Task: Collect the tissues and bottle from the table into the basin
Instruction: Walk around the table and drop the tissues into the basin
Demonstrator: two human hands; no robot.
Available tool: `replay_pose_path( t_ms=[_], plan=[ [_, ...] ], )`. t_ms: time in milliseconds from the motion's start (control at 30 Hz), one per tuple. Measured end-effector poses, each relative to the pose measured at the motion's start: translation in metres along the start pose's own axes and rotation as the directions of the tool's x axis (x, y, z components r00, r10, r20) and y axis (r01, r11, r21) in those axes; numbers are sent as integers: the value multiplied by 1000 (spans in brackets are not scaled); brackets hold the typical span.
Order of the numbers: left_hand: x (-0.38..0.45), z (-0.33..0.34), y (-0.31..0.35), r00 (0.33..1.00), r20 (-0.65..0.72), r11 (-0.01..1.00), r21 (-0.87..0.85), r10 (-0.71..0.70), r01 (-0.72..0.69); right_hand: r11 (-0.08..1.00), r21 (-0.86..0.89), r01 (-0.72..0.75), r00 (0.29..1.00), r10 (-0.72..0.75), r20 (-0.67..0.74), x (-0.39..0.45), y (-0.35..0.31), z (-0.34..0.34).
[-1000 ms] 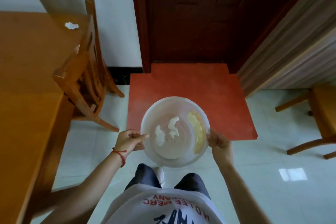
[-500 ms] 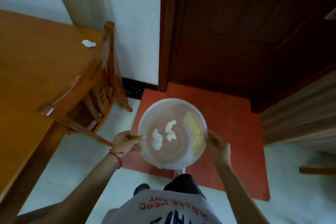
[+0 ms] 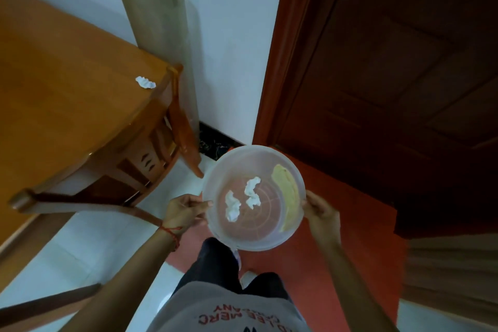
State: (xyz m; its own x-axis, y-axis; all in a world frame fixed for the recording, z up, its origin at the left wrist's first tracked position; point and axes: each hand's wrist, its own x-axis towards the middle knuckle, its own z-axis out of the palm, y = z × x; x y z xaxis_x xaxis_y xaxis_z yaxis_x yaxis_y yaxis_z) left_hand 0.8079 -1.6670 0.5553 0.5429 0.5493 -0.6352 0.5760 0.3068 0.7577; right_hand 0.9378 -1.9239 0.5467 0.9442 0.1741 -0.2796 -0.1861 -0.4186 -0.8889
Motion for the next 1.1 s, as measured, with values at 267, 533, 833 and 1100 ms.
replay_pose_path(
  t_ms=[267, 533, 833, 1100],
  plan=[
    [77, 8, 52, 999, -39, 996, -83, -27, 23, 999, -27, 26, 995, -23, 97, 107, -42, 31],
    [119, 17, 102, 994, -101, 993, -115, -32, 20, 999, -37, 8, 985, -2, 170, 191, -82, 53],
    [139, 27, 116, 957, -247, 957, -280, -151, 79, 992, -105, 75, 932, -32, 361, 267, -115, 84],
    [140, 68, 124, 870, -414, 862, -506, -270, 26, 975, -102, 196, 805, -100, 584, 339, -151, 106]
  ],
)
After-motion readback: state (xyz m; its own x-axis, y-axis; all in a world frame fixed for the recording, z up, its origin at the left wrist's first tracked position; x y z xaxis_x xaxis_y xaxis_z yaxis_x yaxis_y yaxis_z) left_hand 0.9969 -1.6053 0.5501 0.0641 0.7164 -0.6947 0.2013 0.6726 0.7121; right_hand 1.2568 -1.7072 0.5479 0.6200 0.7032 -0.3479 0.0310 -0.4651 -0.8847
